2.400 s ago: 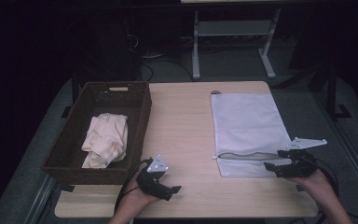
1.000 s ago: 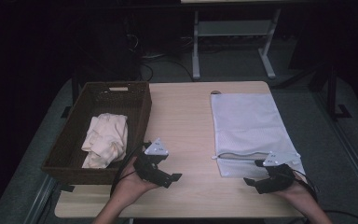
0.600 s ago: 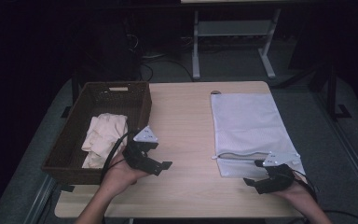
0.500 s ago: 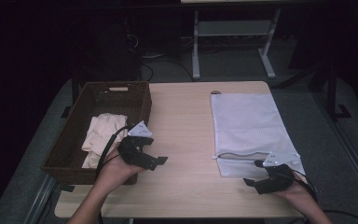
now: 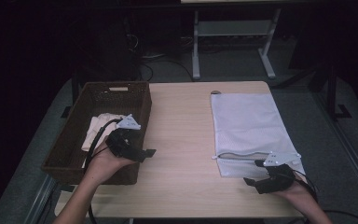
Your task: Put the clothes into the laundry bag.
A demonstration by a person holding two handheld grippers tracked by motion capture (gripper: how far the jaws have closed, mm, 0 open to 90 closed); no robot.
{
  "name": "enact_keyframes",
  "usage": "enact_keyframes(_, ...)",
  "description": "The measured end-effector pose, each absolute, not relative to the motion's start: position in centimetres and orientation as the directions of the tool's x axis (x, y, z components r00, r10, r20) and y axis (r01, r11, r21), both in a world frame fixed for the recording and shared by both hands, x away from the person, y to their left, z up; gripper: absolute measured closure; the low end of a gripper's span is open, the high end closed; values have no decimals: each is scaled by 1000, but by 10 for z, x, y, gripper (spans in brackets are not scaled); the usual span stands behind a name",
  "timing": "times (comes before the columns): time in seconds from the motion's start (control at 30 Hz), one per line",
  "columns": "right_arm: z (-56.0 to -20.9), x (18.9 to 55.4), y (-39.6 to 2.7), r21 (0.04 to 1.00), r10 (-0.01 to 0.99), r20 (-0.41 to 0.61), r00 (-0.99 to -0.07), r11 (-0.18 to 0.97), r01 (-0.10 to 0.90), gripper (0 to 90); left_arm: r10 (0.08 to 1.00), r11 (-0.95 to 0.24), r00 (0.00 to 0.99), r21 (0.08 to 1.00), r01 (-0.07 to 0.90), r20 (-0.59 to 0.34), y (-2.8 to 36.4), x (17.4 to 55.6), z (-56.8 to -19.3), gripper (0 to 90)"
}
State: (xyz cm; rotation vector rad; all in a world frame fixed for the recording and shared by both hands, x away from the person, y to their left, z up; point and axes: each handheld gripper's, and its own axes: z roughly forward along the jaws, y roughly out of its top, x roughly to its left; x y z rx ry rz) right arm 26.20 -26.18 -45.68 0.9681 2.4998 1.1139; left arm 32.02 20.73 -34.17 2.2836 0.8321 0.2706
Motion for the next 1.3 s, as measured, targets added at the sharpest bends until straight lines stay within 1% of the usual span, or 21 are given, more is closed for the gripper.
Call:
enact_keyframes(0.33,-456,262,-263,730,661,45,-749,490,477,171,710,-548,704,643,534,21,243,341,-334,141)
enact_keyframes(0.6,-455,263,-263,734,663,46,-747,484,476,170,771,-516,636,630,581,45,272,358,-334,141)
enact_keyframes(0.77,-455,262,-263,732,665,46,-746,485,478,170,815,-484,575,625,613,67,295,373,-339,141)
enact_keyframes(0.8,-455,263,-263,733,664,44,-747,486,476,169,815,-484,575,625,613,67,295,373,-339,142)
enact_keyframes(0.83,-455,263,-263,734,664,46,-746,484,476,169,833,-465,550,623,629,67,303,378,-343,142)
enact_keyframes(0.93,-455,263,-263,734,664,47,-746,484,477,169,845,-452,530,618,644,66,310,383,-346,141)
enact_keyframes(0.97,-456,263,-263,733,663,47,-747,485,477,169,858,-442,508,608,659,73,315,388,-350,140)
enact_keyframes(1.07,-456,263,-263,732,664,49,-746,484,480,169,872,-433,482,600,673,90,324,394,-356,139)
enact_keyframes(1.3,-456,263,-263,732,665,48,-746,485,479,169,889,-413,452,564,715,79,337,406,-376,127)
